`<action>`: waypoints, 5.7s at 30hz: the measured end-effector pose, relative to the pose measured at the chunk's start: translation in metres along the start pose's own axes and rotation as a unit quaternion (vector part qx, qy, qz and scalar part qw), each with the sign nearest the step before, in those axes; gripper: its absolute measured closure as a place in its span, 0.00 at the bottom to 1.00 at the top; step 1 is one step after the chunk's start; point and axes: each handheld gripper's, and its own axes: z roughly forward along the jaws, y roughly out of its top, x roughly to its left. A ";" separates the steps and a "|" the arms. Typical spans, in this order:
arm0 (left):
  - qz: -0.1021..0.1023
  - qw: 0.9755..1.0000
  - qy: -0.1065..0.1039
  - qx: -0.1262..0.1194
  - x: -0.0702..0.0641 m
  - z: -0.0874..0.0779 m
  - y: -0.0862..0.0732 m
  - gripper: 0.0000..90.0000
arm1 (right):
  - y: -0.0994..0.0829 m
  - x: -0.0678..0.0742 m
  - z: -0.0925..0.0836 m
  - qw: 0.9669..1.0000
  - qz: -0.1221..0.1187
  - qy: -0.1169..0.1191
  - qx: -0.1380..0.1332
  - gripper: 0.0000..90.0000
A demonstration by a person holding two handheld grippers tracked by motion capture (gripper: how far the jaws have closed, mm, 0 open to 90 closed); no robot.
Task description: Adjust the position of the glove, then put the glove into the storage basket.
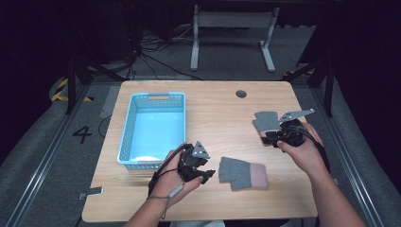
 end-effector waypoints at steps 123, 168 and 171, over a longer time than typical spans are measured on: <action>-0.018 1.000 0.007 0.006 0.007 -0.004 -0.007 0.59 | 0.021 -0.006 -0.013 0.997 -0.006 0.021 0.070 0.96; -0.023 1.000 0.014 0.004 0.006 -0.008 -0.010 0.59 | 0.007 0.064 0.019 0.948 -0.224 0.149 0.172 0.96; -0.021 1.000 0.015 0.007 0.006 -0.007 -0.011 0.59 | 0.006 0.066 0.021 0.943 -0.231 0.152 0.184 0.96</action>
